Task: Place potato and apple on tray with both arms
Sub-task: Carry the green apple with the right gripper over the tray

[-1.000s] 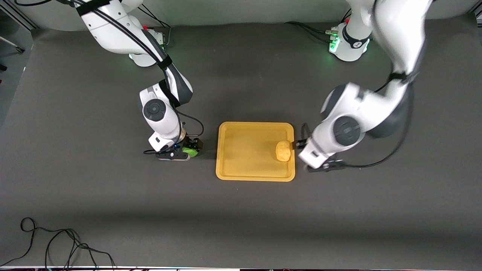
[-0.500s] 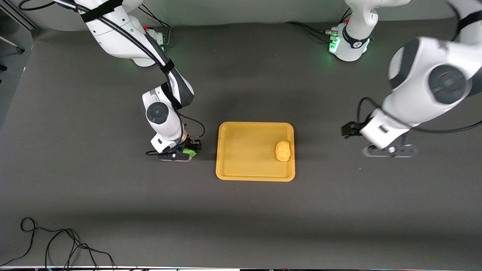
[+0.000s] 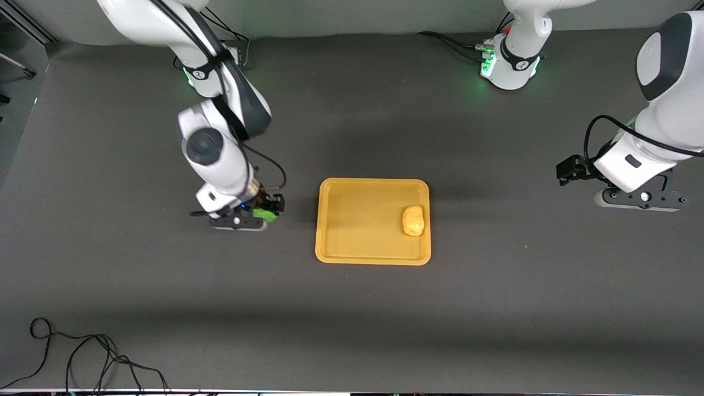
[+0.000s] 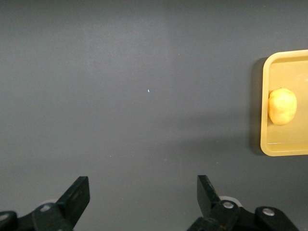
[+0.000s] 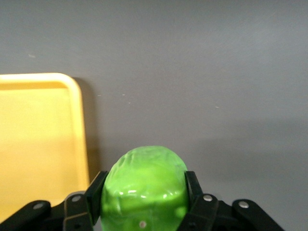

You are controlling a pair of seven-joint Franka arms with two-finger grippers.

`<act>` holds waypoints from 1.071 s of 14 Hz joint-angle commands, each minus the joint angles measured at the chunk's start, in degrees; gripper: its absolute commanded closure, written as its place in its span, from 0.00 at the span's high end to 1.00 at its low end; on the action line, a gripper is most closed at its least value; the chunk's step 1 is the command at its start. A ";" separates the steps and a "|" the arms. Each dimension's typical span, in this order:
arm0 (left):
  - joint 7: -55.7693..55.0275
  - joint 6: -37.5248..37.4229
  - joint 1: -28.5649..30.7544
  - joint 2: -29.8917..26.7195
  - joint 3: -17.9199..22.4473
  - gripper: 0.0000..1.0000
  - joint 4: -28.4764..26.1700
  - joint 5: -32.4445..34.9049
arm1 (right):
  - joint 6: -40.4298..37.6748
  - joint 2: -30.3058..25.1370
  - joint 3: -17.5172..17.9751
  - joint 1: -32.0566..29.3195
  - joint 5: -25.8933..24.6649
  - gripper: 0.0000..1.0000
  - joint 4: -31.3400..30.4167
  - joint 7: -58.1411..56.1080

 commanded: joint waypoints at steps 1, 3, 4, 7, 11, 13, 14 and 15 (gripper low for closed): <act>1.06 -0.27 0.46 -1.18 0.13 0.99 -1.38 0.92 | -12.44 1.50 0.04 1.00 0.16 0.58 13.67 1.61; 1.15 -0.36 0.99 -1.35 0.31 1.00 -1.38 0.93 | -16.42 4.57 0.04 3.99 0.16 0.58 22.04 5.20; 1.24 -0.36 1.16 -1.35 0.74 0.99 -1.38 1.01 | -17.57 6.58 0.04 5.91 0.16 0.58 25.55 7.75; 2.29 -0.54 2.82 -1.70 1.89 0.99 -1.47 1.01 | -18.02 13.61 -0.04 12.59 -0.01 0.58 33.91 19.51; 2.47 -1.42 -2.13 -3.90 7.56 0.99 -1.82 0.75 | -16.53 24.59 -0.04 17.35 -0.54 0.58 42.45 29.47; 2.39 -0.02 -12.07 -4.95 17.59 0.99 -3.65 -0.48 | -9.27 28.73 -0.13 17.88 -0.72 0.58 41.59 29.66; 2.21 0.60 -12.37 -5.48 17.62 0.99 -4.01 -0.66 | -5.75 30.75 -0.13 17.89 -0.72 0.58 40.98 29.66; 2.21 0.26 -12.37 -6.09 17.62 0.99 -4.02 -0.66 | -2.84 32.77 -0.13 17.89 -0.72 0.58 40.97 29.66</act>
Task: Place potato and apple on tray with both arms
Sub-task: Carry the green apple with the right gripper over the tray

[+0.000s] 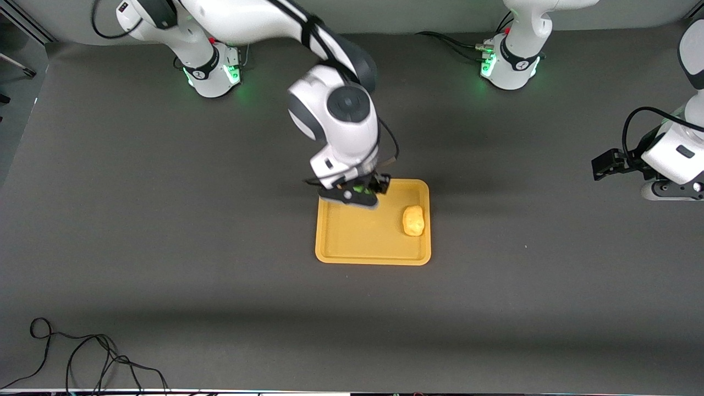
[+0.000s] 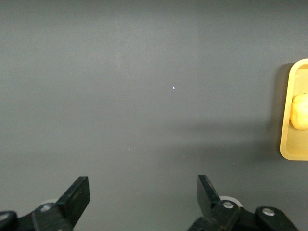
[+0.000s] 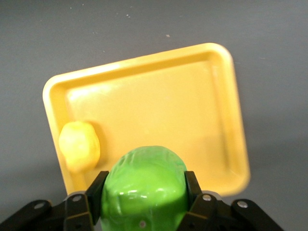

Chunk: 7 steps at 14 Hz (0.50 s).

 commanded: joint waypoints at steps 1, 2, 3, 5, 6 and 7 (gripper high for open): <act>0.50 0.80 -2.61 -3.02 2.29 0.99 -2.57 -0.51 | 6.00 6.79 -0.56 0.15 -0.65 0.58 3.16 1.33; 0.50 0.97 -2.61 -3.02 2.29 0.99 -2.57 -0.51 | 8.02 8.64 -0.56 0.15 -1.08 0.58 3.16 1.25; 0.50 0.97 -2.61 -2.93 2.29 0.99 -2.57 -0.51 | 9.26 9.96 -0.64 0.15 -2.22 0.58 3.16 1.24; 0.41 1.15 -2.70 -2.58 2.29 0.99 -2.57 -0.68 | 10.85 12.16 -0.64 0.15 -4.50 0.58 3.16 1.25; 0.41 0.89 -2.61 -2.49 2.29 1.00 -2.48 -1.99 | 11.46 12.87 -0.64 0.15 -4.95 0.58 3.16 1.33; -0.46 -0.16 -2.52 -2.49 2.38 1.00 -2.05 -3.39 | 11.73 13.31 -0.73 0.06 -5.04 0.58 3.16 1.33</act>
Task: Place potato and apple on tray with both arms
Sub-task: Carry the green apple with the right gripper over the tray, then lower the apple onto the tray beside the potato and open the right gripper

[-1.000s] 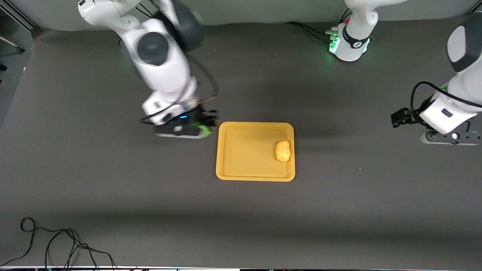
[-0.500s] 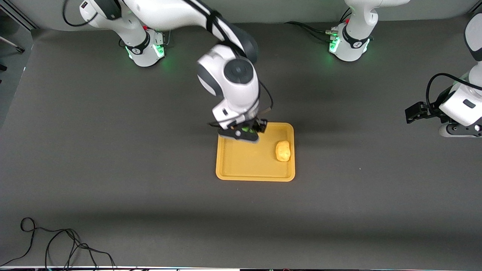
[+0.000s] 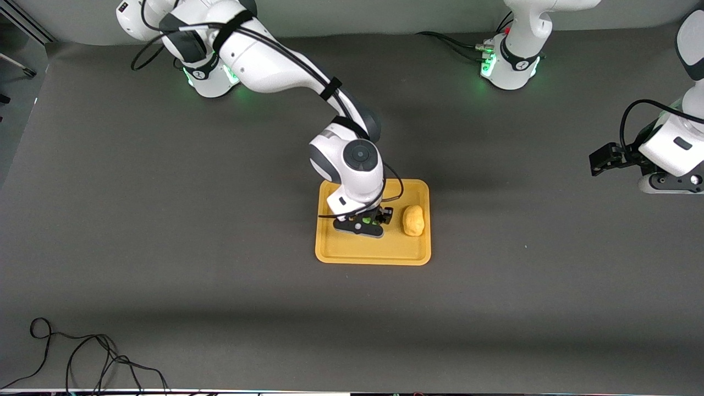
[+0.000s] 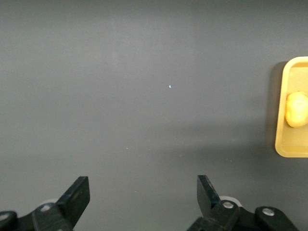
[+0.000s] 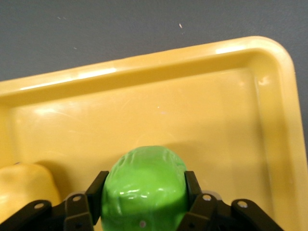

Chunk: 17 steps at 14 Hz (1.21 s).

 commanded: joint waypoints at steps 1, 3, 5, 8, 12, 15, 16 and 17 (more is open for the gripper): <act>-0.62 -2.20 -1.18 -1.69 1.35 1.00 -0.84 -2.40 | 0.70 2.05 -0.23 0.25 -1.58 0.59 2.63 1.33; -0.45 -6.51 -1.18 -1.60 1.44 1.00 2.31 -2.58 | 0.70 2.14 -0.23 0.17 -1.40 0.62 2.63 1.33; -0.71 -7.67 -1.18 -1.69 1.44 1.00 4.51 -2.58 | 0.70 2.05 -0.14 0.17 -1.23 0.83 2.72 1.25; -0.62 -7.50 -0.31 -1.95 1.61 1.00 4.79 -2.67 | -0.52 0.04 -0.14 0.08 -0.97 1.00 3.33 1.16; -0.36 -8.29 1.27 -3.09 1.61 1.00 5.05 -2.67 | -12.36 -9.09 -0.14 0.08 -0.96 1.00 3.51 0.89; 0.52 -8.03 2.86 -2.75 1.61 1.00 5.41 -2.84 | -22.30 -17.87 -0.58 -0.80 -0.44 1.00 3.33 0.02; 0.09 -7.94 2.86 -2.48 1.61 1.00 4.97 -2.84 | -24.94 -20.51 -0.76 -1.84 -0.52 1.00 2.64 -1.38; -0.44 -7.94 2.86 -2.48 1.53 1.00 4.79 -2.84 | -28.79 -23.50 -0.84 -2.99 -0.52 1.00 2.37 -4.44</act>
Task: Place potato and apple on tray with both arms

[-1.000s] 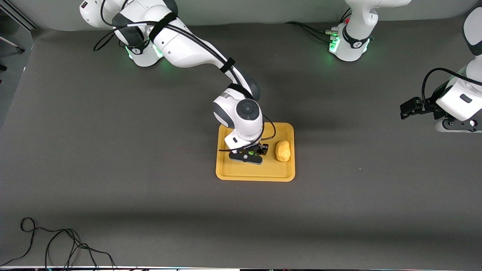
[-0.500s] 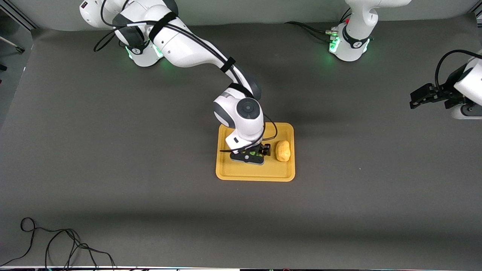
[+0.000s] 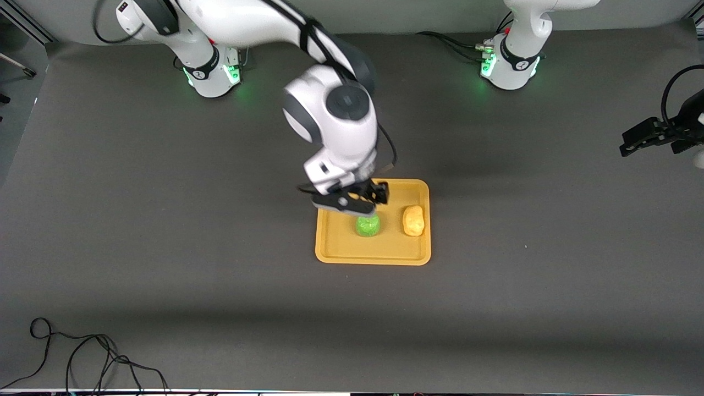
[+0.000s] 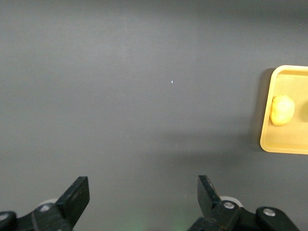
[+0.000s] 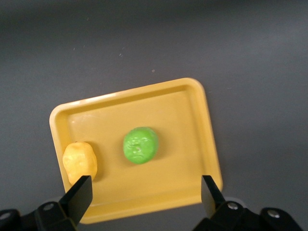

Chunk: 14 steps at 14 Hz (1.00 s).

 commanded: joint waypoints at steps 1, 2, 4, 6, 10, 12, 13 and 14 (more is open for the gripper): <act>-0.51 -0.97 0.06 -0.33 -0.06 1.00 -0.13 -0.76 | -9.50 -8.71 -0.08 -3.07 -0.24 1.00 -3.59 -7.71; -0.51 -0.97 0.15 -0.33 0.03 1.00 -0.13 -0.85 | -12.59 -10.99 -0.08 -4.65 -0.16 1.00 -3.86 -10.80; -0.51 -0.62 0.15 -0.24 0.03 1.00 -0.74 -0.94 | -16.30 -15.74 -0.08 -7.47 -0.16 1.00 -6.22 -15.64; -0.25 -0.36 0.24 -0.33 0.03 1.00 -1.09 -0.94 | -16.75 -21.79 -0.26 -11.15 -0.07 1.00 -11.48 -21.44; 0.55 -0.09 0.85 -0.33 -0.06 1.00 -1.09 -0.94 | -15.09 -32.36 0.44 -23.44 2.39 1.00 -22.13 -34.78; 0.55 -0.09 0.76 -0.24 -0.06 1.00 -1.09 -1.03 | -15.35 -34.30 2.62 -31.61 3.09 1.00 -23.37 -42.52; 0.55 -0.01 0.59 -0.07 -0.15 1.00 -1.09 -1.03 | -15.35 -35.44 4.12 -36.18 3.27 1.00 -24.33 -46.04; 0.29 -0.09 0.33 -0.06 -0.15 1.00 -1.09 -1.03 | -15.35 -35.97 4.39 -38.48 3.27 1.00 -25.04 -48.68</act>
